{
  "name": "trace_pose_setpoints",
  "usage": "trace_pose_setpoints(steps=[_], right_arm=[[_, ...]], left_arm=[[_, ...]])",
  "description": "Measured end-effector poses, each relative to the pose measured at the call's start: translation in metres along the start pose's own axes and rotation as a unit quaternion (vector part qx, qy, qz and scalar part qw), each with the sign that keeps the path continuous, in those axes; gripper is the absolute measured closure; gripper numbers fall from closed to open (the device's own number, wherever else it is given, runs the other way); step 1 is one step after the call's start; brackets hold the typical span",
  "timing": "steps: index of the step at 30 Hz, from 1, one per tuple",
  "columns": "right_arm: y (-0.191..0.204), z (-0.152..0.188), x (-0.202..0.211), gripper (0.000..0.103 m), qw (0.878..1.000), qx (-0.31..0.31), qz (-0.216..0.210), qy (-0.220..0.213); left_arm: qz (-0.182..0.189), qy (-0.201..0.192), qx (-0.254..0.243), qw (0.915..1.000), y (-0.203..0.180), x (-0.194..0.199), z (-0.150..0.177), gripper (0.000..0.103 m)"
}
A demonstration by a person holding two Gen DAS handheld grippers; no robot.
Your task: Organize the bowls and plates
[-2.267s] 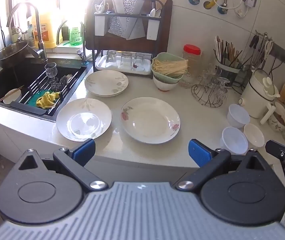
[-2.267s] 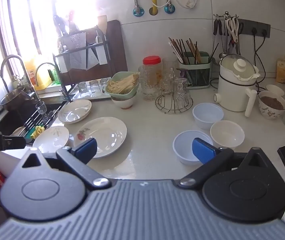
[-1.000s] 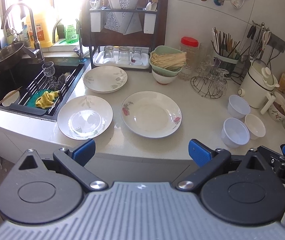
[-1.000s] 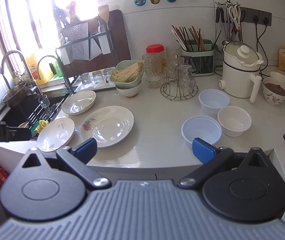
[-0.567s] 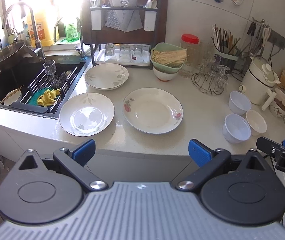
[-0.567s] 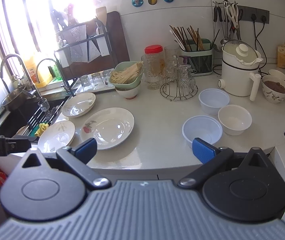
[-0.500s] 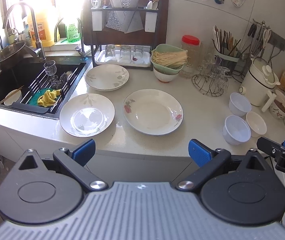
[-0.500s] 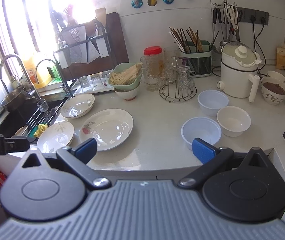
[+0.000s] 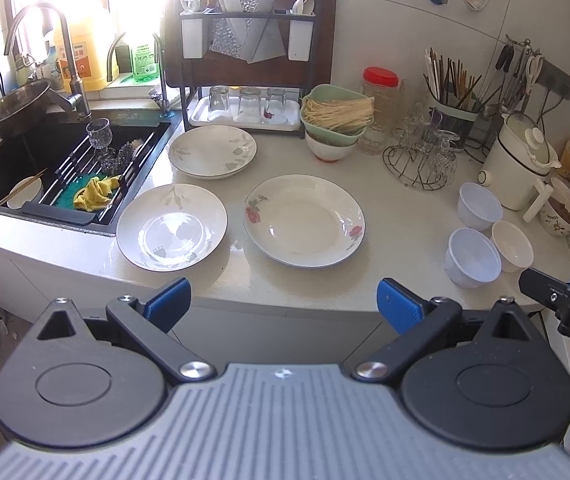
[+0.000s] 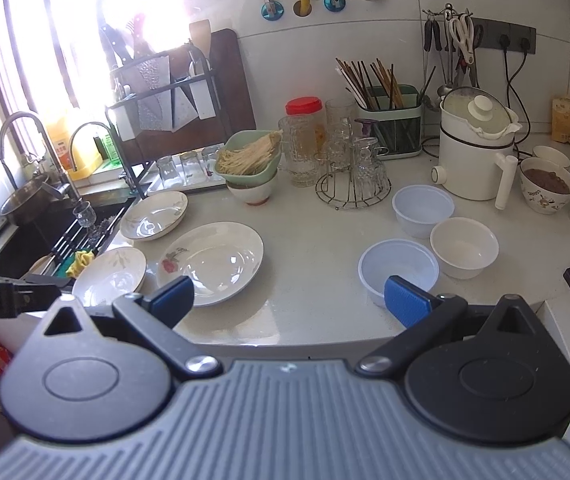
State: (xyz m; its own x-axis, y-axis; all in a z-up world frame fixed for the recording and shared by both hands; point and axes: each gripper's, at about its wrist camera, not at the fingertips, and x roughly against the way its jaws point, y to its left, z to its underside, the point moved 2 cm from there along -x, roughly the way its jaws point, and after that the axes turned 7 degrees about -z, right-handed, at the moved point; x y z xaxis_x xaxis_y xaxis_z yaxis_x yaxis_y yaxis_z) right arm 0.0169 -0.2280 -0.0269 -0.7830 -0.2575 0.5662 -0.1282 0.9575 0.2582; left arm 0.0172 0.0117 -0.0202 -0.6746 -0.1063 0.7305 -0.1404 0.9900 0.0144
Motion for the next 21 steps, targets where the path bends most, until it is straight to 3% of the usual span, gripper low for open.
trace_pose_setpoints(steps=[21], right_arm=[[0.0029,-0.0043,0.0032,0.0,0.999,0.014,-0.029,-0.012]], left_arm=[[0.006,-0.007,-0.004,1.0,-0.0053,-0.0006,-0.0004,0.002]])
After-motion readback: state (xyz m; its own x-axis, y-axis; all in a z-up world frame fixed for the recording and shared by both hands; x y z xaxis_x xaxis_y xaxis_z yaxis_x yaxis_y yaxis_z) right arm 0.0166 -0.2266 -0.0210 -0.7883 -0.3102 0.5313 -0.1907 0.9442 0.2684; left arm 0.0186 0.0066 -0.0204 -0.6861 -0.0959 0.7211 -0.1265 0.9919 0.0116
